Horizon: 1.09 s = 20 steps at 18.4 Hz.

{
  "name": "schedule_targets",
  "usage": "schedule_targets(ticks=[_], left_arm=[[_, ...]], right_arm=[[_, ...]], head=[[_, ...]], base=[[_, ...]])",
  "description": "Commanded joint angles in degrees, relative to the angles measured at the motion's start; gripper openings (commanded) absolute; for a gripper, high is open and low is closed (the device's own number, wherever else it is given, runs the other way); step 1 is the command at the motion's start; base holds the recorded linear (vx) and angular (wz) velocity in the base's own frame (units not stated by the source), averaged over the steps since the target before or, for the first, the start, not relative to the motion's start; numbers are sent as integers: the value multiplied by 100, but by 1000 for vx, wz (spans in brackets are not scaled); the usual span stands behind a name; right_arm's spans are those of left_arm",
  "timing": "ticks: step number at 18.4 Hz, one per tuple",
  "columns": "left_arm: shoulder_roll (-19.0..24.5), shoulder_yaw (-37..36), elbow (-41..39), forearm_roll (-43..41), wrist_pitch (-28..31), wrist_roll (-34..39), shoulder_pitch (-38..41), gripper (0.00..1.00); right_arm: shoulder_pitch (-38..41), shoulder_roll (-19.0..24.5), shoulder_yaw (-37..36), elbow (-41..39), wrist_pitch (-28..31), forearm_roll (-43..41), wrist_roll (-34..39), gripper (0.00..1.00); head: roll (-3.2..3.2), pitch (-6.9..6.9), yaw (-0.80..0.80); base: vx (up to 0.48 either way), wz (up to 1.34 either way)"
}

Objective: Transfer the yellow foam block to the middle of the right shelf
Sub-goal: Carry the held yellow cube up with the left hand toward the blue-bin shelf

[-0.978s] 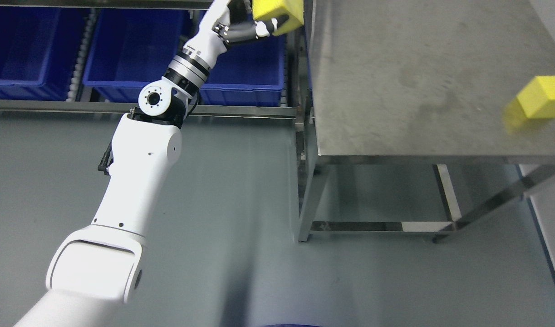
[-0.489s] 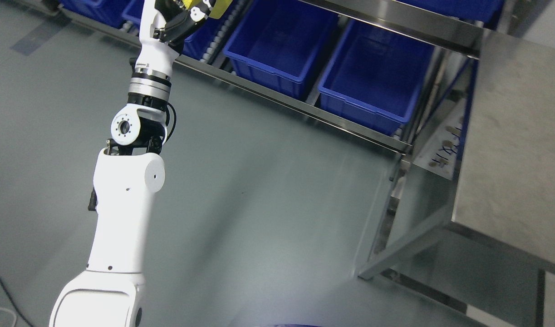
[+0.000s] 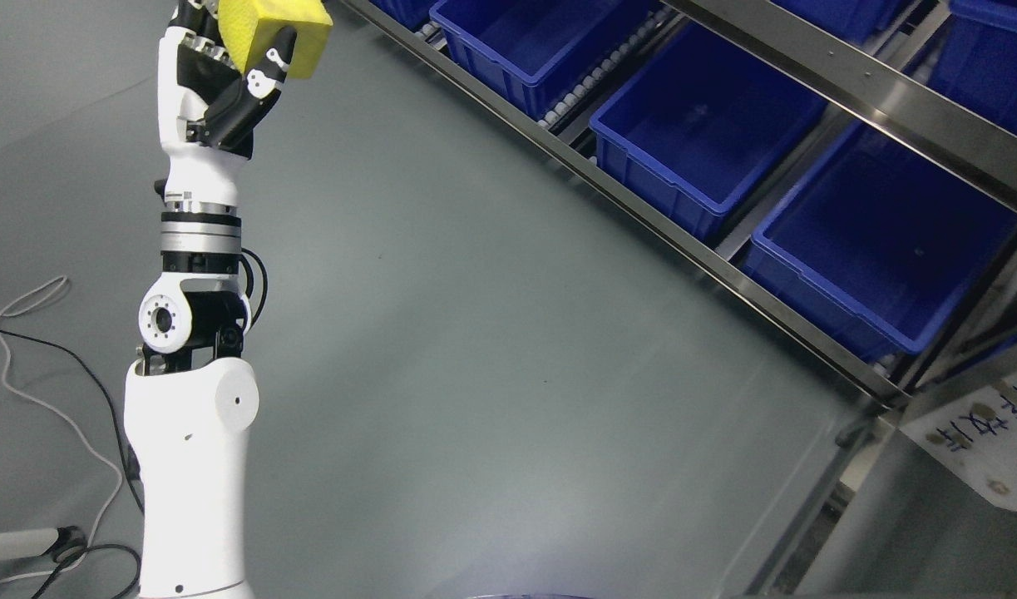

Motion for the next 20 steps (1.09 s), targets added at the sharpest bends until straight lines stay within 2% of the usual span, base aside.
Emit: schedule_targets(ticks=[1, 13, 20], left_arm=[[100, 601, -969, 10, -80, -1, 553, 39], [100, 619, -969, 10, -186, -1, 809, 40], [100, 601, -943, 10, -177, -1, 817, 40]], right_arm=[[132, -100, -70, -100, -2, 18, 5, 100], [141, -100, -70, -100, -2, 18, 5, 100], [132, -100, -70, -100, -2, 18, 5, 100]], head=[[0, 0, 0], [0, 0, 0], [0, 0, 0]], base=[[173, 365], [209, 401], [313, 45]])
